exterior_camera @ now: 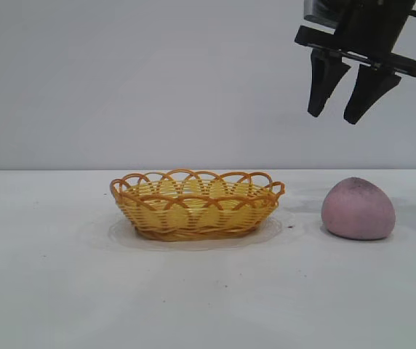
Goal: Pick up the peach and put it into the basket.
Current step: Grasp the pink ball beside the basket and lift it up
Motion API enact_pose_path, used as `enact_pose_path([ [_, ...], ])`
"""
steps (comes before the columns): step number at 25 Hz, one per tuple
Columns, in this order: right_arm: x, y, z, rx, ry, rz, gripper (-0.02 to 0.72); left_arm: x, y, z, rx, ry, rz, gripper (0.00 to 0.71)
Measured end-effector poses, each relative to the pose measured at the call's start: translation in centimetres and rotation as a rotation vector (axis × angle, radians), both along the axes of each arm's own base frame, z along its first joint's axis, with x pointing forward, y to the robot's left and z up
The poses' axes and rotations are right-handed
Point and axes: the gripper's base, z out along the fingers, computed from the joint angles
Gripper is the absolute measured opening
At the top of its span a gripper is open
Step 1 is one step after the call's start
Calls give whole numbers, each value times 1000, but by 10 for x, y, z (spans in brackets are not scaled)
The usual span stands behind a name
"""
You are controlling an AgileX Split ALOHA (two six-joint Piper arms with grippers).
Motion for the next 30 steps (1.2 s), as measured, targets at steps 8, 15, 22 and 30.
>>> enact_pose_path([
  [8,0,0,0,0,0,0,370,0,0,0,0,0,0,358],
  [15,-3,-1,-1,-14,26,13,370,0,0,0,0,0,0,396],
  [22,-13,-4,-4,-57,138,61,407,0,0,0,0,0,0,396],
  [30,-21,-5,-3,-68,214,86,407,0,0,0,0,0,0,396],
])
